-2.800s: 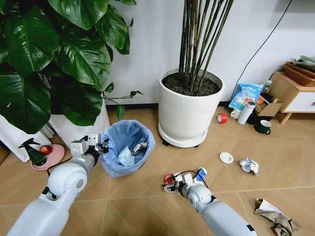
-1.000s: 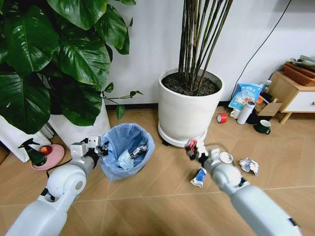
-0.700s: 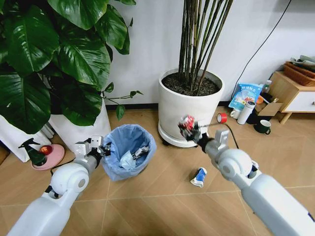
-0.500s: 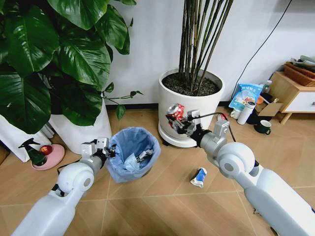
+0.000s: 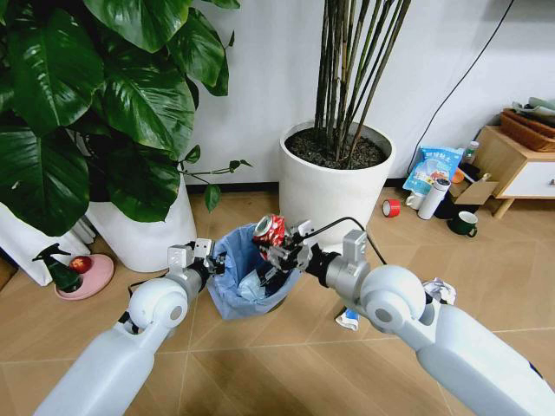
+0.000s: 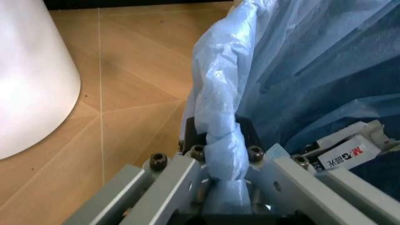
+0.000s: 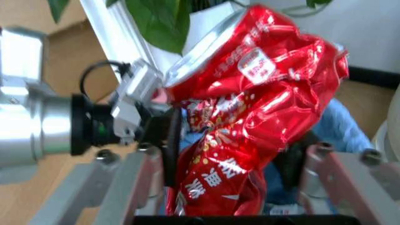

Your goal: Pick up the trash bin and place the garbage on the floor into it.

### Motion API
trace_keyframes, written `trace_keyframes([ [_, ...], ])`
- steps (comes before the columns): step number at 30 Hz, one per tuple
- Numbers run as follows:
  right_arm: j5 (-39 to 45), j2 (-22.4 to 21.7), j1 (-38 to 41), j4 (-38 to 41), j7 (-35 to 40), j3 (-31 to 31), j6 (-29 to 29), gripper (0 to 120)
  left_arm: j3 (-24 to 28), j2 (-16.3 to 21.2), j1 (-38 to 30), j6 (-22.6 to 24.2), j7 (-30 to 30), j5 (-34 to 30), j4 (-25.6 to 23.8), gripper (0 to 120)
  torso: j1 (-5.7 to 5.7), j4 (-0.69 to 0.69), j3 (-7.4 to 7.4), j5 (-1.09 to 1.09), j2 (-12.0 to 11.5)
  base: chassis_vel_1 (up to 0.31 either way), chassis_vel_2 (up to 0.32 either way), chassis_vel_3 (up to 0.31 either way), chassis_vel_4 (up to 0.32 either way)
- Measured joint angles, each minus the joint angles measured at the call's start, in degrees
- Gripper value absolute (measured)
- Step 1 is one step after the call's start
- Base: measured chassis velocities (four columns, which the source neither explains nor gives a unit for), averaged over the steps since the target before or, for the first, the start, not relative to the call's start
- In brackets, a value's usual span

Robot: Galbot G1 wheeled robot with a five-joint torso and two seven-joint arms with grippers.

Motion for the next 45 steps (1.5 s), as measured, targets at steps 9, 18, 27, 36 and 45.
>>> trace_keyframes([
  [9, -0.6, 1.9, 3.3, -3.4, 0.1, -1.8, 0.6, 88, -0.7, 0.0, 0.0, 0.0, 0.0, 0.0, -0.1, 0, 0.00, 0.01, 0.00, 0.00, 0.0, 0.000, 0.000, 0.000, 0.000],
  [18, -0.3, 0.1, 1.1, -3.3, 7.0, 3.2, 1.6, 100, -3.1, 0.2, 1.6, 0.0, 0.4, 0.7, -0.3, 0, 0.00, 0.01, 0.00, 0.00, 0.0, 0.000, 0.000, 0.000, 0.000],
  [27, -1.1, -1.6, -9.5, -6.8, 11.1, 12.1, 0.9, 100, -7.2, 1.4, 5.2, -0.5, 0.0, 1.6, -2.7, 0, -0.01, 0.03, -0.01, 0.00, 0.0, 0.000, 0.000, 0.000, 0.000],
  [36, -4.5, -0.4, -18.7, -21.6, 4.6, 23.8, 1.0, 100, -6.8, 0.7, 4.8, -0.6, 0.0, 1.6, -3.1, 0, -0.01, -0.01, -0.01, 0.01, 0.0, 0.000, 0.000, 0.000, 0.000],
  [45, -14.3, 4.8, -15.1, -40.9, -2.2, 21.2, 6.5, 100, -6.6, 1.8, 4.9, -0.7, 0.0, 1.4, -3.7, 0, -0.01, 0.00, 0.00, 0.01, 0.0, 0.000, 0.000, 0.000, 0.000],
])
